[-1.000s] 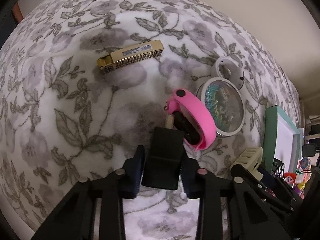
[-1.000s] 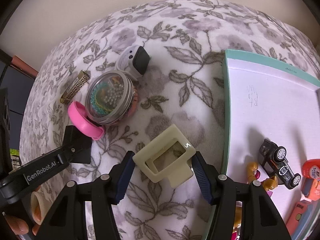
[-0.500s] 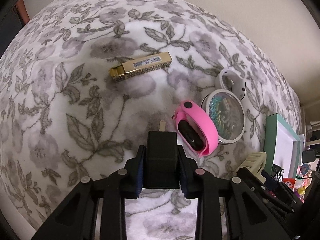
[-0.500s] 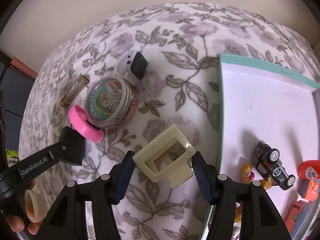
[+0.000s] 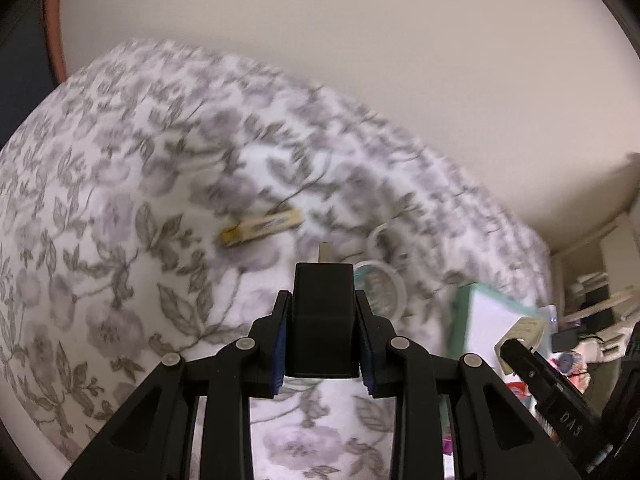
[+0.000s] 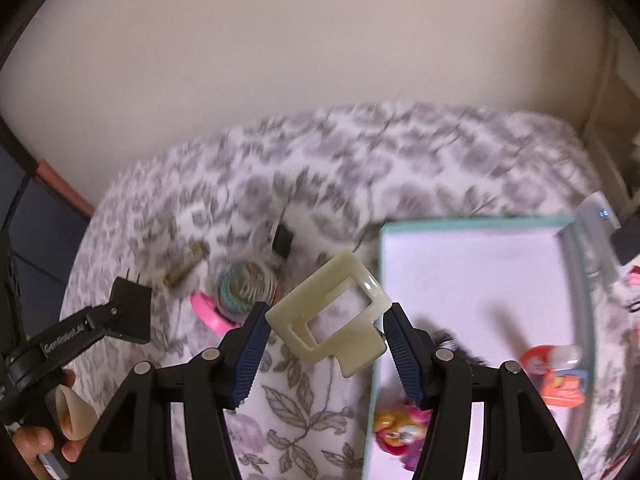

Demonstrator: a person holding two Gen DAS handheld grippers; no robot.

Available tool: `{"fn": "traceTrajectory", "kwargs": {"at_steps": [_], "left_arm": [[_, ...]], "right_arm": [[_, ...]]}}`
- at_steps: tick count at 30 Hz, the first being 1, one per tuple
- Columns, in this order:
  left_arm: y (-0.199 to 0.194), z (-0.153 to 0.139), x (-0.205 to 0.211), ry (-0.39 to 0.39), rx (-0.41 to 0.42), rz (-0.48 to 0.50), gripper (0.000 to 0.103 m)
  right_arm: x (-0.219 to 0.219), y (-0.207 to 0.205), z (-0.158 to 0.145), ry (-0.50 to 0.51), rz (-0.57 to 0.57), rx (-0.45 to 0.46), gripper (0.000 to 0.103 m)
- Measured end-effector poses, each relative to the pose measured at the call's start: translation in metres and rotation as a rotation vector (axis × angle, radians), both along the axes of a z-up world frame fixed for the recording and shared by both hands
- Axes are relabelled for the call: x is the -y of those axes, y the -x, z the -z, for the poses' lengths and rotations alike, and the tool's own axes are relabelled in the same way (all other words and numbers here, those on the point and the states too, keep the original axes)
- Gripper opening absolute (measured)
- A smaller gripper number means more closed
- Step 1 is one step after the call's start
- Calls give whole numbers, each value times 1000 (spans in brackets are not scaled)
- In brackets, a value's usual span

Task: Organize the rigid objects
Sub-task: 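Carry the cream frame and black charger over the tray with both grippers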

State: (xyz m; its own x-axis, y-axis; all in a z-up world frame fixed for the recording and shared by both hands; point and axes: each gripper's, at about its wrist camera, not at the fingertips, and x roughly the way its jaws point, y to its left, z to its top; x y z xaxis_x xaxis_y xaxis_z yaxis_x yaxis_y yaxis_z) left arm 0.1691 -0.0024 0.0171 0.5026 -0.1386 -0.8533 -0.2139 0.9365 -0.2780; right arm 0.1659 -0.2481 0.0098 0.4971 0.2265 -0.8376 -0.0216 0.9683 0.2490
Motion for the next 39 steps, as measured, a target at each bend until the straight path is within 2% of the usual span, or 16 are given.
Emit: {"fn": "traceTrajectory", "kwargs": {"at_steps": [6, 9, 12, 16, 17, 18, 24, 27, 31, 35, 39], "left_arm": [[13, -29, 43, 21, 85, 112, 31], [14, -33, 73, 33, 100, 188, 31], [19, -33, 105, 15, 107, 269, 31], [28, -27, 150, -32, 113, 377, 28], [30, -25, 158, -35, 112, 397, 18], [32, -22, 168, -35, 109, 424, 16], [40, 2, 209, -51, 63, 532, 16], [38, 12, 209, -33, 27, 536, 16], [33, 20, 194, -74, -4, 484, 16], [25, 26, 170, -110, -35, 410, 16], [20, 39, 149, -85, -88, 357, 16]], "right_arm": [[44, 17, -38, 52, 130, 83, 61], [69, 26, -48, 90, 205, 102, 61], [99, 36, -52, 126, 295, 99, 61], [134, 43, -46, 101, 366, 79, 61], [139, 44, -44, 99, 377, 73, 61], [147, 45, -40, 102, 397, 60, 61], [170, 43, -14, 97, 431, -5, 61], [176, 37, 8, 91, 435, -64, 61], [179, 34, 28, 79, 437, -116, 61], [178, 33, 35, 92, 437, -138, 61], [176, 34, 36, 91, 432, -142, 61]]}}
